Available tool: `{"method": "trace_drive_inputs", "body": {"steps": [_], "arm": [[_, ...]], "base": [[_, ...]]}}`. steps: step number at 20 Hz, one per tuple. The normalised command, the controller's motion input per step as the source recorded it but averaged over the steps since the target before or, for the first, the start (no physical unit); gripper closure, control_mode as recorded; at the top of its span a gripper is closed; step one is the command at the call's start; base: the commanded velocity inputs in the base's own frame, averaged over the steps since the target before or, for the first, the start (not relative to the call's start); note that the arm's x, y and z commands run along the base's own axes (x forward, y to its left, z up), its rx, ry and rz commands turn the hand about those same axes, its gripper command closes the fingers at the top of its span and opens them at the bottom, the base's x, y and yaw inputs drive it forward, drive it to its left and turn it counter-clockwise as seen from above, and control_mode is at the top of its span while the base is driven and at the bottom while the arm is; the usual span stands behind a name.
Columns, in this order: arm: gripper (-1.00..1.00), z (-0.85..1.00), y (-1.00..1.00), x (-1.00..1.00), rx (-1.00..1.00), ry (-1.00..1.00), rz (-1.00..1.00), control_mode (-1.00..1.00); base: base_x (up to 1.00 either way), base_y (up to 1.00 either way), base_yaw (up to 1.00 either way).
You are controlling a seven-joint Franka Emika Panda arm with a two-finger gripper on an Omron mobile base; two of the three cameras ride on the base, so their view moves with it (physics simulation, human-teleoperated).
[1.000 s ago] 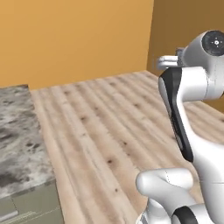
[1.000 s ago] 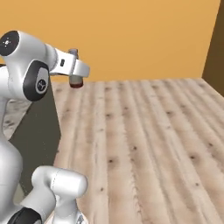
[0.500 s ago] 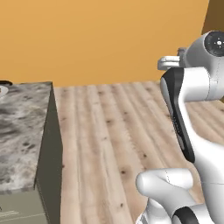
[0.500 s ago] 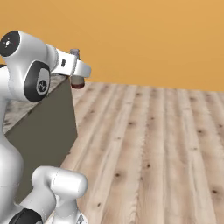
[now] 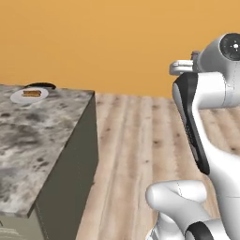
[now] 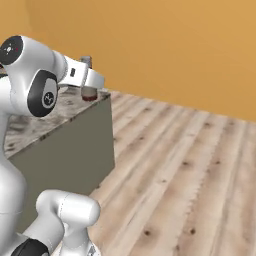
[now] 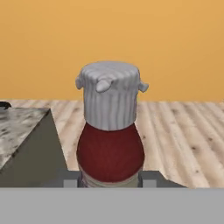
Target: Move the hot dog bun to the plate on the dining table and place the condiment next to that plate. Then navigate to the fridge and take the sausage and place it on the plate as well.
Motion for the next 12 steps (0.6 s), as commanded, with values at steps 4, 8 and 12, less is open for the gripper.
{"method": "trace_drive_inputs", "body": {"steps": [4, 8, 12], "arm": [[1.0, 0.0, 0.0, 0.0, 0.0, 0.0, 0.0, 1.0], [1.0, 0.0, 0.0, 0.0, 0.0, 0.0, 0.0, 1.0], [1.0, 0.0, 0.0, 0.0, 0.0, 0.0, 0.0, 1.0]], "base": [[0.81, -0.51, 0.54], [0.86, -0.49, 0.54], [0.87, -0.49, 0.53]]}}
